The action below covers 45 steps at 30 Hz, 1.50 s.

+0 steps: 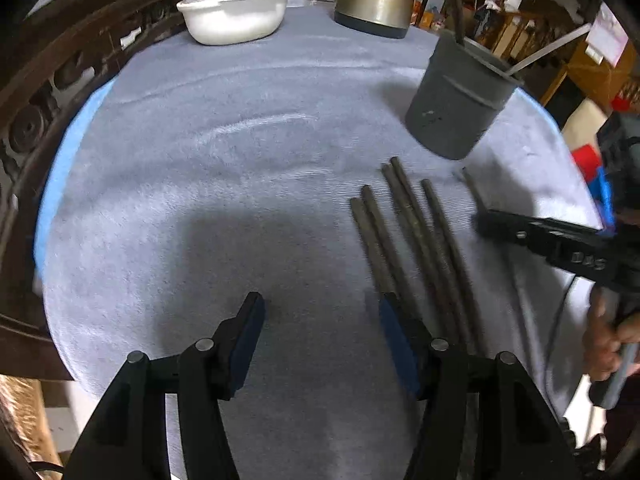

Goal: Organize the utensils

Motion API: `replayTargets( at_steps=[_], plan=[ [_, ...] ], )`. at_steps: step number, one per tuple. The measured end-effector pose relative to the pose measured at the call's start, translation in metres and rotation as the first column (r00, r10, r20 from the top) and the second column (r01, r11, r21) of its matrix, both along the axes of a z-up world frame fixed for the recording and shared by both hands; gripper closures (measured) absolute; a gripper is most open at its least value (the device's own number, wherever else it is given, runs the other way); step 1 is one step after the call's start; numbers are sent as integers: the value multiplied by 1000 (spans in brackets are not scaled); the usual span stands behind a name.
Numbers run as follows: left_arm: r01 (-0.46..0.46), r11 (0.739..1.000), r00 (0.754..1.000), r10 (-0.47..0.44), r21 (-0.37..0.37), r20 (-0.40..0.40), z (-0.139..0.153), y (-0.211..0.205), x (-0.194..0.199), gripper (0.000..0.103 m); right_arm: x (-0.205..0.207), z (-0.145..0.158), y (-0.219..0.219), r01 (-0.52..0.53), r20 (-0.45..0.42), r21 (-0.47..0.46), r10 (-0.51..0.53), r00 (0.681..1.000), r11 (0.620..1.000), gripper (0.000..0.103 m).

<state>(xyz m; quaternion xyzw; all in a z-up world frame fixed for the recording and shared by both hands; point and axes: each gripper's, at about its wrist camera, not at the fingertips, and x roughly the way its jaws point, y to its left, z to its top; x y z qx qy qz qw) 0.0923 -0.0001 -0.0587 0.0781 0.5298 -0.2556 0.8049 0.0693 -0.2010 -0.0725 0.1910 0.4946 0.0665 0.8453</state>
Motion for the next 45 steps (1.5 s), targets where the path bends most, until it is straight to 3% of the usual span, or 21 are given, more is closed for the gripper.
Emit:
replayTargets(
  at_steps=[4,8,17,28,30,33,35,36,40,45],
  plan=[
    [42,999,999,-42,-7,9,4,-2,-12,42,0,0,0,-1,1,5,1,1000,1000,92],
    [68,996,997,-69,50,20,-3,-8,-18,42,0,0,1,0,2,1,0,1000,1000,92],
    [45,997,999,-45,63,2,-4,-9,-10,42,1,0,0,0,6,0,0,1000,1000,92],
    [38,991,999,-39,126,13,-6,-40,33,42,41,8,12,-20,-147,-71,9,989,997,89],
    [37,989,999,-40,140,21,-6,-44,37,48,47,9,17,-30,-157,-100,14,988,995,89],
    [46,991,999,-49,124,23,-5,-46,43,69,49,10,21,-39,-156,-121,20,988,992,91],
    [51,994,998,-53,100,14,-6,-48,48,88,46,10,20,-41,-140,-118,24,990,992,94],
    [48,995,999,-48,83,6,-6,-47,52,92,44,9,17,-32,-129,-102,18,991,994,95],
    [-16,1000,1000,16,3,-3,-4,-38,57,96,31,13,8,-11,-78,-34,9,997,999,95],
    [-37,995,995,46,-96,89,23,-24,46,96,7,36,0,-23,36,-12,23,999,1000,95]
  ],
)
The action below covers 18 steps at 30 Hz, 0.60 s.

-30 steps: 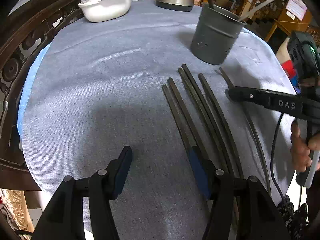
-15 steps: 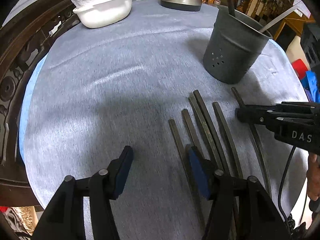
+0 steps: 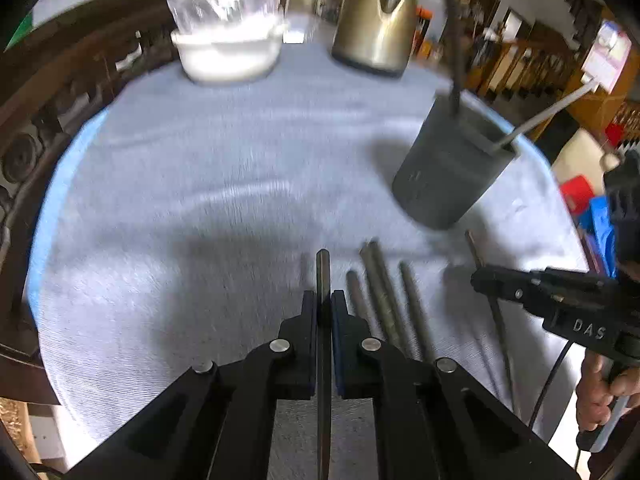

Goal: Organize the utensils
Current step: 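Grasp a chopstick with the left tool while the right tool grasps one, lifting toward the cup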

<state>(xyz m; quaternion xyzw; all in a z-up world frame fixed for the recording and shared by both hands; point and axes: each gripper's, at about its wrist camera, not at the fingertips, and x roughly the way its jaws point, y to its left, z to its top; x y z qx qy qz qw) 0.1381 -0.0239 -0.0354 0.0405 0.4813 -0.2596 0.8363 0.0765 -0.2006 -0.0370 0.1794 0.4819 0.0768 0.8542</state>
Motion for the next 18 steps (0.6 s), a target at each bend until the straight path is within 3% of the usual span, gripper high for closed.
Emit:
replayTargets(
  at_steps=[8,13,16,18],
  plan=[
    [39,988,980,-9,-150,197,70,12,-30,96,-33,62,-4,-28,254,13,24,967,1000,97],
    [88,974,947,-17,-208,322,116,7,-50,96,-40,100,-10,-13,393,32,0,920,999,97],
    [100,963,914,10,-251,405,135,11,-55,96,-47,118,-13,0,468,40,-19,883,999,97],
    [95,959,907,27,-268,421,135,13,-52,96,-52,123,-16,17,500,40,-35,865,999,97]
  ],
)
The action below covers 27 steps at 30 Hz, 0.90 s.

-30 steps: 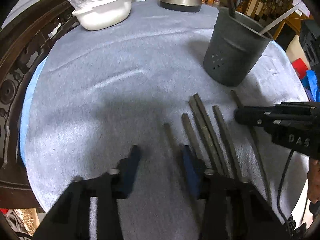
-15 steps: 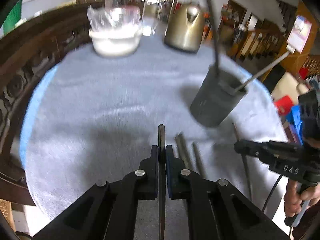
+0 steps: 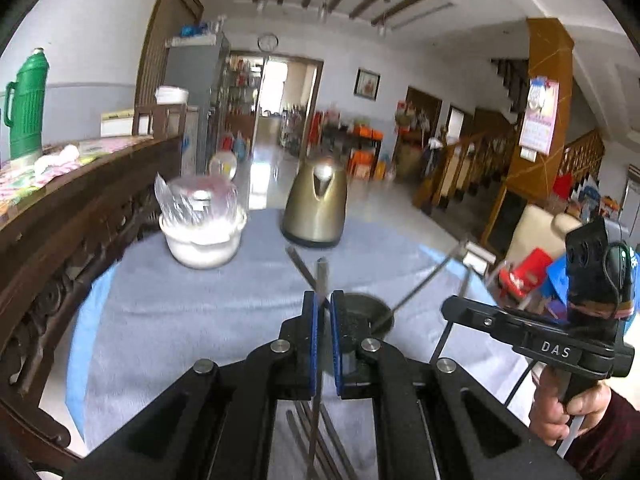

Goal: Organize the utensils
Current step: 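Grasp a chopstick with the left tool while the right tool grasps one, lifting toward the cup, then lower the chopsticks into the grey cup and open the left tool while the right tool releases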

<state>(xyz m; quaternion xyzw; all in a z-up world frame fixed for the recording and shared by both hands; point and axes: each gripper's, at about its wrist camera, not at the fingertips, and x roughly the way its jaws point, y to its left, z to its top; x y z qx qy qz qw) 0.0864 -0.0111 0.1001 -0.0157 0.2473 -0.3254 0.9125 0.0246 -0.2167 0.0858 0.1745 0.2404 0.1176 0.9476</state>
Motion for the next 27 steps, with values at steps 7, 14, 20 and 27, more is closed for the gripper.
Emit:
replayTargets(
  at_steps=[7,14,20,27],
  plan=[
    [-1,1000,1000,1,1,2,3,1,6,97,-2,8,-5,14,26,12,-14,1000,1000,96],
    [20,1000,991,-18,18,-130,-20,5,16,97,-8,7,-8,18,21,16,-18,1000,1000,97],
    [86,996,967,-80,17,-242,-40,-6,33,84,-8,16,-19,40,38,34,-41,998,999,97],
    [178,980,954,-150,91,-259,-56,-53,54,55,-6,33,-31,75,59,22,-76,995,997,97]
  ],
)
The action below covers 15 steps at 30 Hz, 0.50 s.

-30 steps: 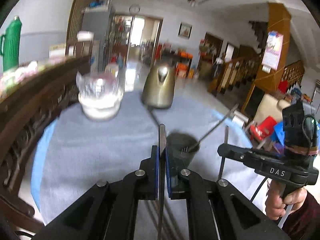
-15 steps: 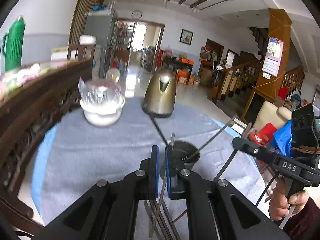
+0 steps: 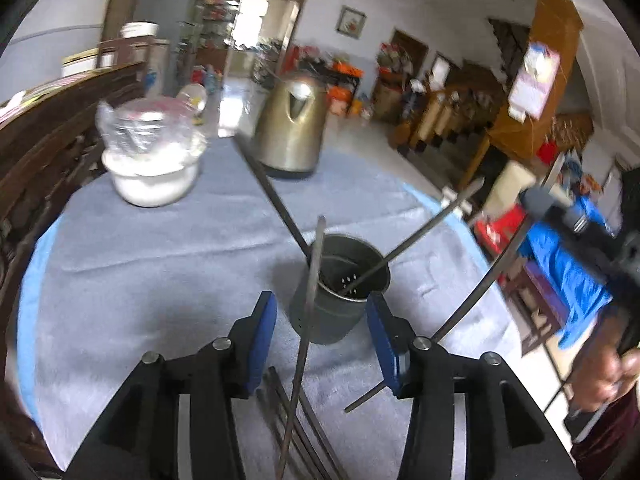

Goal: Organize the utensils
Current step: 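Lower the chopsticks into the grey cup and open the left tool while the right tool releases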

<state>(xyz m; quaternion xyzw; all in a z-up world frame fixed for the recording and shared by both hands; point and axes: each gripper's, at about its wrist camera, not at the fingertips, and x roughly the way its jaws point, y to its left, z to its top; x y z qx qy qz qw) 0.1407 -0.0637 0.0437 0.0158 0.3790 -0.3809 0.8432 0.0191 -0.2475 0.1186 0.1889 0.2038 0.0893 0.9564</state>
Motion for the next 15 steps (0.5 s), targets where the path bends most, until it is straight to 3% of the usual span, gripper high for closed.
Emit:
replayTargets(
  at_steps=[3,7,11,15],
  plan=[
    [30,999,999,-28,44,-44,-19,-17,13,55,1,9,-8,15,11,-2,-15,1000,1000,97],
    [52,998,995,-48,38,-91,-35,-26,24,56,1,24,-16,29,35,-18,-28,999,999,97],
    [59,998,989,-55,27,-137,-48,-30,35,83,4,37,-21,44,60,-27,-42,997,999,97],
    [55,998,990,-52,26,-132,-51,-30,39,95,7,46,-23,62,87,-25,-59,994,998,97]
  ],
)
